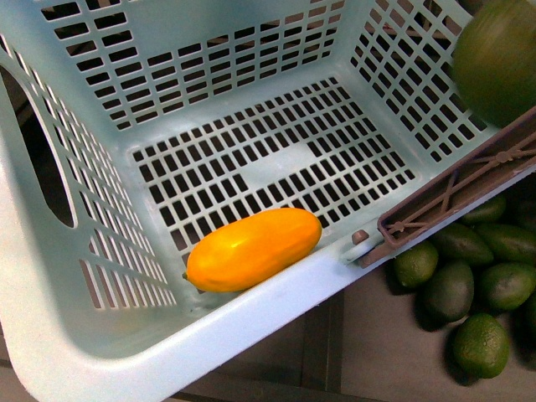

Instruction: Pick mango and avocado into basket

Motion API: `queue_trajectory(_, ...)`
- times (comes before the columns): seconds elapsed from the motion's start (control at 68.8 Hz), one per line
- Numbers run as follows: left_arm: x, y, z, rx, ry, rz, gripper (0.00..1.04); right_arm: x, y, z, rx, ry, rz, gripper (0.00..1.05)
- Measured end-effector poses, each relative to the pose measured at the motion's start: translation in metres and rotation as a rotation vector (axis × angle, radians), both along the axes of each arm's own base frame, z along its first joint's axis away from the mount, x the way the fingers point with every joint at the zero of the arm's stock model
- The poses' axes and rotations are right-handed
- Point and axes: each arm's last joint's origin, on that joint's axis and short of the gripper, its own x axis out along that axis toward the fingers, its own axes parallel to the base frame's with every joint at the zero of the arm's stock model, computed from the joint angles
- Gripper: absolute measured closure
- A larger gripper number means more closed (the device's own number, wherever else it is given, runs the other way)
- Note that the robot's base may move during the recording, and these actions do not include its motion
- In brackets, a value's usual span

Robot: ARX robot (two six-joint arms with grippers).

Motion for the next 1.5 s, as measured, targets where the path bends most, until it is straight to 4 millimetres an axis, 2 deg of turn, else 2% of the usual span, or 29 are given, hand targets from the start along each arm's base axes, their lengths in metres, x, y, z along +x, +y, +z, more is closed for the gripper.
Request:
queue_trajectory(0.131,0.0,0.0,-0.001,0.0,0.003,0.003,0.92,-0.006,-0.01,0.008,0.013,0.0,-0.046,0.09)
queue_trajectory(0.261,0.0,0.0,-0.001,0.005,-0.002,0.003,0.92,-0.026,-0.021,0.024,-0.028,0.015,-0.148,0.09)
queue_trajectory(0.305,0.0,0.0,-0.001,0.004,-0.001,0.002,0.92,-0.032,-0.024,0.026,-0.084,-0.051,-0.212,0.12)
queue_trajectory(0.363,0.0,0.0,-0.001,0.0,0.003,-0.002,0.92,-0.045,-0.032,0.028,-0.166,-0.234,-0.304,0.22)
queue_trajectory(0.465,0.0,0.0,-0.001,-0.001,0.005,0.0,0.92,-0.067,-0.041,0.022,-0.232,-0.389,-0.371,0.39)
queue_trajectory(0.683,0.0,0.0,-0.001,-0.001,0.004,-0.003,0.92,-0.091,-0.042,-0.012,-0.287,-0.372,-0.355,0.74)
queue_trajectory(0.857,0.0,0.0,-0.001,0.005,-0.001,0.001,0.92,-0.107,-0.042,-0.024,-0.3,-0.39,-0.355,1.03)
queue_trajectory(1.133,0.0,0.0,-0.001,0.002,0.002,0.001,0.92,-0.126,-0.042,-0.041,-0.3,-0.387,-0.354,1.03)
queue_trajectory(1.496,0.0,0.0,-0.001,0.002,0.001,0.001,0.92,-0.143,-0.042,-0.052,-0.3,-0.386,-0.354,1.03)
